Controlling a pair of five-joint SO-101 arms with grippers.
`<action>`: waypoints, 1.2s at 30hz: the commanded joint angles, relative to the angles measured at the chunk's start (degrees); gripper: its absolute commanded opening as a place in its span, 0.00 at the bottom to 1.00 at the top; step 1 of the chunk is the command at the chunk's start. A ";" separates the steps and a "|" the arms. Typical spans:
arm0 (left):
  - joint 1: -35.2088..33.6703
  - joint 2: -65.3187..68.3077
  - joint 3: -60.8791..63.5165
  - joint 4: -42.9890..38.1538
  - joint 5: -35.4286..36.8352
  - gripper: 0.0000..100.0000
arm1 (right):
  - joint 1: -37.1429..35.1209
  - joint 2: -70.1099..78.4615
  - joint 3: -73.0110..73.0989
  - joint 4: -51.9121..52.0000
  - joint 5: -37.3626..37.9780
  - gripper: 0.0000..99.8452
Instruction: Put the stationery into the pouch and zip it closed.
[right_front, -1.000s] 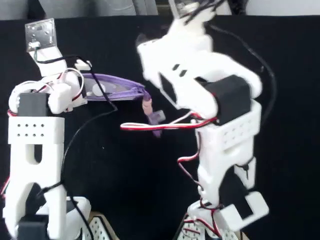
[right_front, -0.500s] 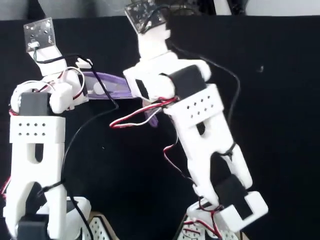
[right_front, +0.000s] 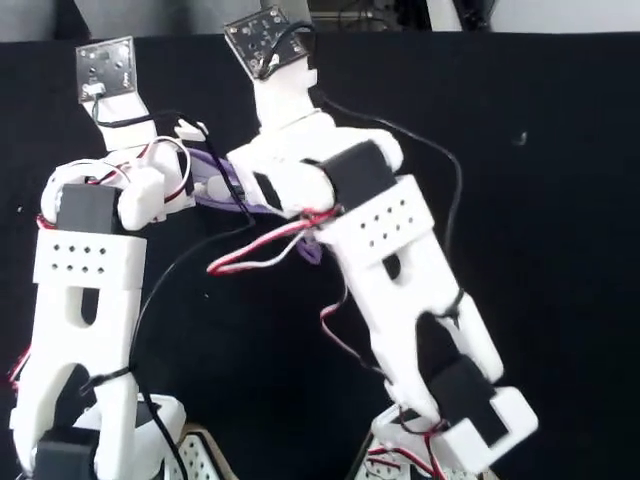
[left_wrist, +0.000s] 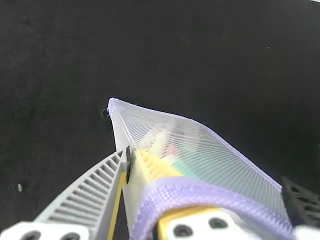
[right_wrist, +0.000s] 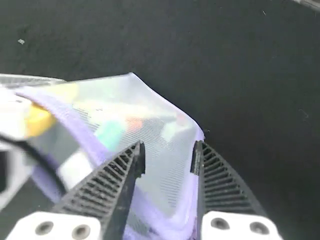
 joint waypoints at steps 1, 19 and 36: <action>1.80 -0.70 -0.66 -1.67 0.79 0.03 | -4.66 -4.79 0.22 -1.67 0.35 0.16; 1.71 -0.79 -0.40 -1.76 3.96 0.03 | -9.14 -9.80 10.33 -6.86 0.26 0.16; 0.57 -0.79 -0.57 -1.76 3.96 0.03 | -11.87 -12.44 15.52 -8.70 -0.09 0.16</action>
